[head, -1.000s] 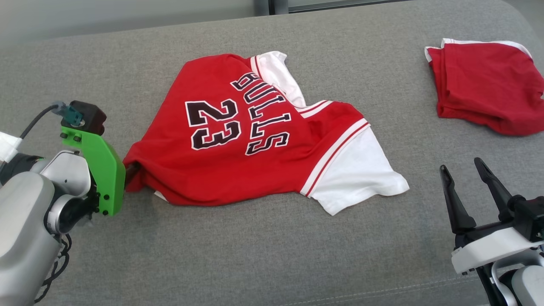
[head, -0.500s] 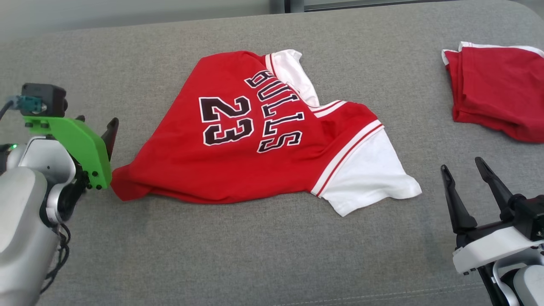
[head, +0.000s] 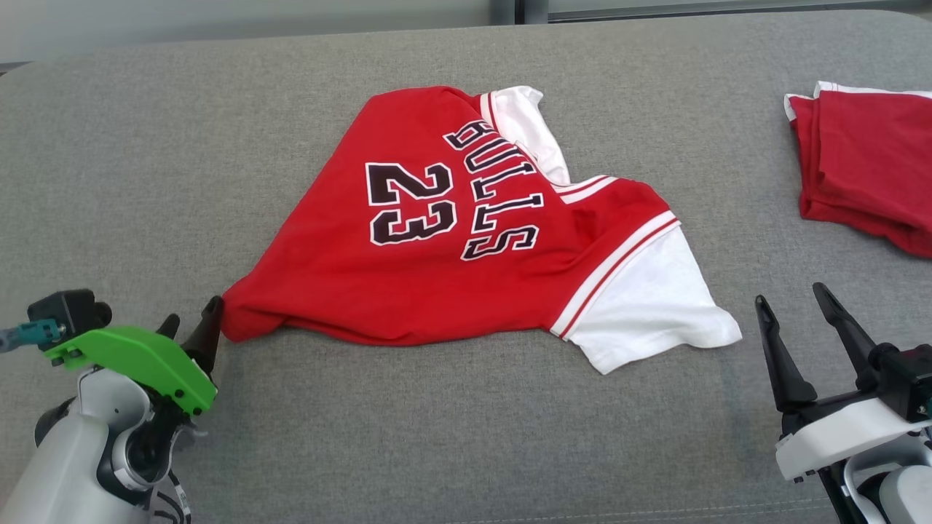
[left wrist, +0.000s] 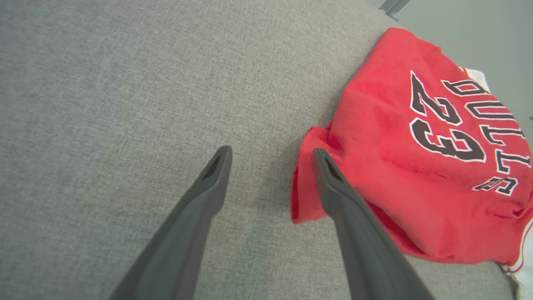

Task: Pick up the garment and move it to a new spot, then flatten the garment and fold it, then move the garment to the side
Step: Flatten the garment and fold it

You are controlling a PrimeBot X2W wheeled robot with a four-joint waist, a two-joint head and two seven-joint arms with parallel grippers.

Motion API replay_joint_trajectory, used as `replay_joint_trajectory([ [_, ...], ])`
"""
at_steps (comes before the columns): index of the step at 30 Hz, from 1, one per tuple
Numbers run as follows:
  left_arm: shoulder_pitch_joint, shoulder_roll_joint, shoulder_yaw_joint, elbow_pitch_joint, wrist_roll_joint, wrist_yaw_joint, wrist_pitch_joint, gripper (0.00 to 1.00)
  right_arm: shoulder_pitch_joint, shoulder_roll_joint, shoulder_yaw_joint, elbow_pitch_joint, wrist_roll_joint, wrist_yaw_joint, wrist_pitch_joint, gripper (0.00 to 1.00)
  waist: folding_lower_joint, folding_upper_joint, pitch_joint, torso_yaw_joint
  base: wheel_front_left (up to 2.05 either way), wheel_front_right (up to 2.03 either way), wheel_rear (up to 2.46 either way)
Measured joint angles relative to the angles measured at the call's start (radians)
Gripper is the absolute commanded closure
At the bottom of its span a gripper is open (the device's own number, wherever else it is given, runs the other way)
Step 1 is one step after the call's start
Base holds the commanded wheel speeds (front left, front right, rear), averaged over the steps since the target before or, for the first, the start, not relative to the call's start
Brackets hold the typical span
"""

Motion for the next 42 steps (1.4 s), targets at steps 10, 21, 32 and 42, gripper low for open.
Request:
replay_joint_trajectory([
  [10, 0.094, -0.005, 0.052, -0.072, -0.083, -0.018, -0.029, 0.0, -0.001, -0.006, 0.014, -0.007, 0.0, 0.001, 0.01, 0.0, 0.0, 0.0, -0.007, -0.003, 0.0, 0.0, 0.0],
  [21, 0.176, -0.021, -0.003, -0.136, -0.105, -0.079, -0.014, 0.0, 0.0, -0.006, 0.018, -0.017, 0.0, 0.001, 0.026, 0.0, 0.0, 0.0, -0.001, -0.018, 0.0, 0.0, 0.0],
  [32, 0.173, 0.013, -0.004, -0.131, -0.031, -0.079, -0.069, 0.0, -0.013, -0.006, 0.029, -0.024, 0.0, 0.003, 0.035, 0.0, 0.0, 0.0, 0.011, -0.056, 0.0, 0.0, 0.0],
  [42, 0.138, 0.024, -0.016, -0.102, 0.019, -0.08, -0.088, 0.09, -0.012, -0.002, 0.025, -0.024, 0.0, 0.002, 0.035, 0.0, 0.0, 0.0, 0.022, -0.077, 0.0, 0.0, 0.0],
])
